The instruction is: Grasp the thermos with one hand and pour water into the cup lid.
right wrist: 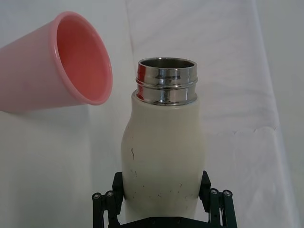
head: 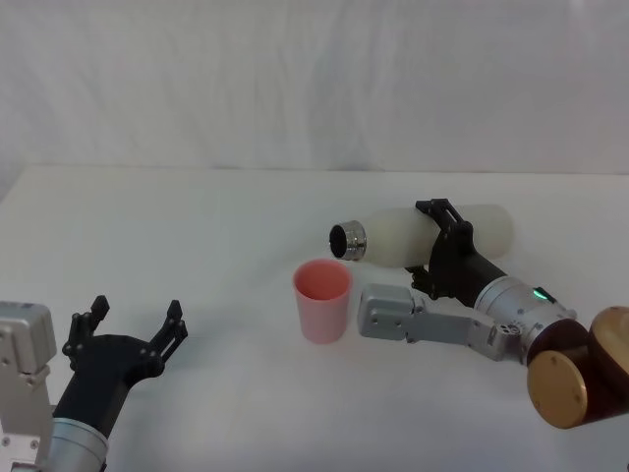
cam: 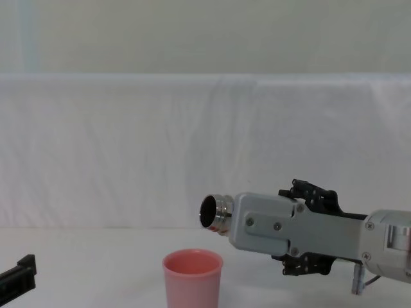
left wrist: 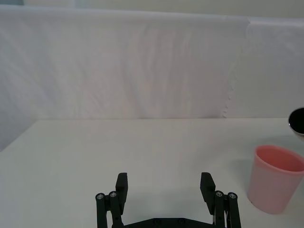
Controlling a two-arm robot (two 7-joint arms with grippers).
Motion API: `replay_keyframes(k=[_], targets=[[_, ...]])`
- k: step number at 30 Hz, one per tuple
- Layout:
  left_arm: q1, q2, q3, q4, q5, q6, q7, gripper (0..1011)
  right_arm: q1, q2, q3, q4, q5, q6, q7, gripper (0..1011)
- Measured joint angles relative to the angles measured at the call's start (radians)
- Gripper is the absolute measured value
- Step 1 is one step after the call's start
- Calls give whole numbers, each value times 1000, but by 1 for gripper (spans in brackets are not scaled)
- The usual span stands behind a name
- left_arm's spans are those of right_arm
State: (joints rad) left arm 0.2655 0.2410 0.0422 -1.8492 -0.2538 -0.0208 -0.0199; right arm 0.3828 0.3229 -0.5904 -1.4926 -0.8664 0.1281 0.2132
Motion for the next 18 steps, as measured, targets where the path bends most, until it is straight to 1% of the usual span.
replay_keyframes(k=[18], targets=[[0,0,0,0,0,0,0,1001,14,14,-23,-4,-34,2,15,951]])
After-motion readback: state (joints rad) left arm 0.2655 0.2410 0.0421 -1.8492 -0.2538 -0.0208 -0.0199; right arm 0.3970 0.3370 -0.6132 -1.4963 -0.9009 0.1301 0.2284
